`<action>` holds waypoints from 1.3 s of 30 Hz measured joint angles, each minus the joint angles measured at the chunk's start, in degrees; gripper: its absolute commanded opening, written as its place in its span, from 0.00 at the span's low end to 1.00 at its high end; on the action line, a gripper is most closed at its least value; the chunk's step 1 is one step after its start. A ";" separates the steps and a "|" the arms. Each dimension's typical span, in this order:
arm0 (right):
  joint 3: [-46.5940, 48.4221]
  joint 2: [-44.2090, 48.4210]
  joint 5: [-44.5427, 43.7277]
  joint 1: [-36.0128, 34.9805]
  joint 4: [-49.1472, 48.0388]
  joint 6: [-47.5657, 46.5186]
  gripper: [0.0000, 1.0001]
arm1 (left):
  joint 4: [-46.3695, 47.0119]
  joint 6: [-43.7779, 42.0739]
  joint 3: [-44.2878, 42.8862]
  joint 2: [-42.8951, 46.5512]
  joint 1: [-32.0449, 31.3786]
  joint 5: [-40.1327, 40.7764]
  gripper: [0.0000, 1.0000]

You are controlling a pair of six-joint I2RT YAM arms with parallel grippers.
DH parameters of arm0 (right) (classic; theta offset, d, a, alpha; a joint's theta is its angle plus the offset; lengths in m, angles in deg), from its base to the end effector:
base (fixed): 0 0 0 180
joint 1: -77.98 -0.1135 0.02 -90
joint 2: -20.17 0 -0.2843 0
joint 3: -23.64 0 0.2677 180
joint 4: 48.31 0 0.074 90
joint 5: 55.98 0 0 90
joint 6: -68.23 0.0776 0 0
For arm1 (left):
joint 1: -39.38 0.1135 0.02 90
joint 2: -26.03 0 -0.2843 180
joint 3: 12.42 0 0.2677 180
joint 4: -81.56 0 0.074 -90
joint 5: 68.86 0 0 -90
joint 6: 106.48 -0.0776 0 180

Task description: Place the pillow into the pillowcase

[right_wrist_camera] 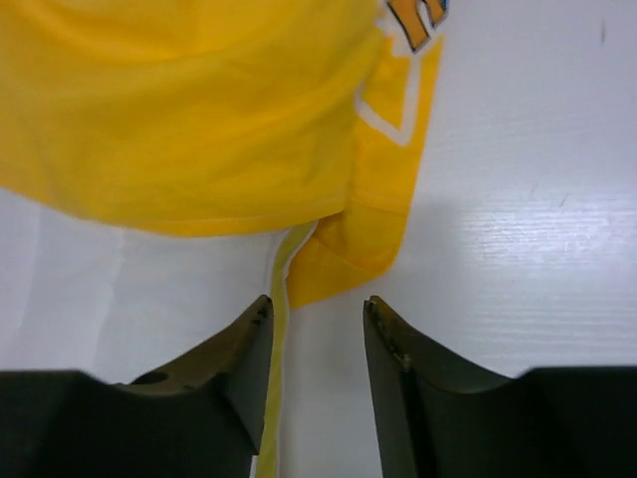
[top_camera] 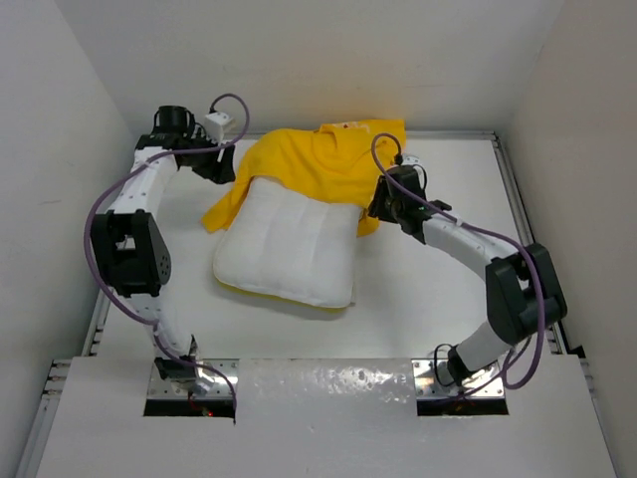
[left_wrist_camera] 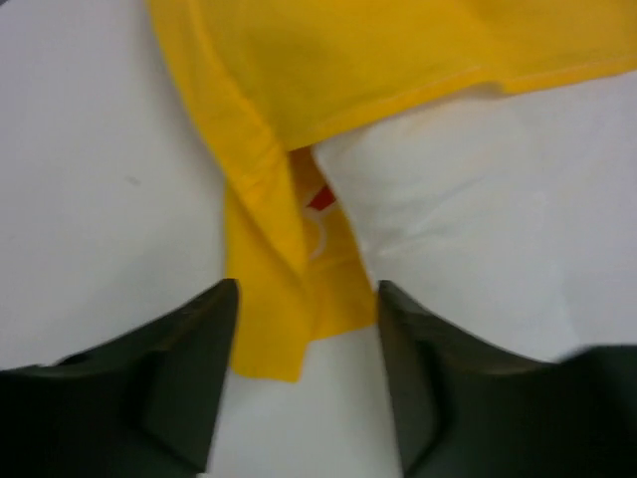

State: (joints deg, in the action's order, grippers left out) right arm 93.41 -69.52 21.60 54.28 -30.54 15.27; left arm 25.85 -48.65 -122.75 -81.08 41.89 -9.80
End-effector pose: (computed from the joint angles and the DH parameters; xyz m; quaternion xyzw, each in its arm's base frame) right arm 0.3626 0.1409 0.2150 0.1510 0.8808 0.1378 0.4272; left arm 0.4578 -0.0199 0.2888 0.3165 0.8602 -0.1487 0.3711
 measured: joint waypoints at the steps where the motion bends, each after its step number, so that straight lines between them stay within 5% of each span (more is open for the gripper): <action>1: -0.02 -1.29 0.31 0.90 -0.02 0.74 0.49 | 0.98 0.74 0.96 -0.11 0.74 1.62 0.69; 9: 2.62 -17.35 0.76 3.72 0.46 8.63 0.53 | 7.21 2.78 4.68 -9.77 2.47 9.09 0.81; 14: 2.58 -19.21 1.36 4.48 -3.74 14.29 0.62 | 9.73 3.67 5.49 -14.91 2.47 10.19 0.82; 16: 2.58 -20.06 2.14 4.66 -6.99 15.69 0.58 | 10.34 3.69 6.29 -15.74 2.47 9.81 0.84; 18: 2.58 -21.03 2.97 4.85 -9.68 16.13 0.40 | 11.23 3.41 7.02 -15.98 2.47 8.61 0.83; 20: 2.58 -22.08 4.09 4.90 -11.54 17.09 0.30 | 12.55 3.06 7.63 -15.96 2.47 6.51 0.78; 23: 1.22 -22.67 6.73 4.85 -14.27 18.10 0.00 | 14.10 2.73 8.55 -15.98 2.49 2.80 0.40; 24: 0.00 -22.60 7.58 4.87 -15.93 18.71 0.00 | 14.62 2.80 9.16 -16.02 2.56 1.33 0.11; 25: -1.07 -22.40 8.41 4.90 -17.33 19.34 0.00 | 14.75 3.17 9.75 -16.02 2.78 -0.37 0.00; 30: -9.01 -17.68 13.09 4.90 -21.33 19.74 0.00 | 10.19 -0.92 11.06 -16.74 3.74 -10.84 0.00; 35: -16.63 -6.93 25.49 2.69 -16.31 15.06 0.00 | -14.60 -20.00 10.45 -16.13 7.65 -21.64 0.00; 39: -16.52 1.27 35.74 -4.02 -13.35 12.83 0.00 | -24.98 -26.58 12.61 -9.75 10.27 -25.83 0.00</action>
State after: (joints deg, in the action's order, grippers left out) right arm 76.89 -68.25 57.34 50.26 -43.90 28.10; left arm 0.87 -75.22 -110.14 -90.82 52.16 -35.64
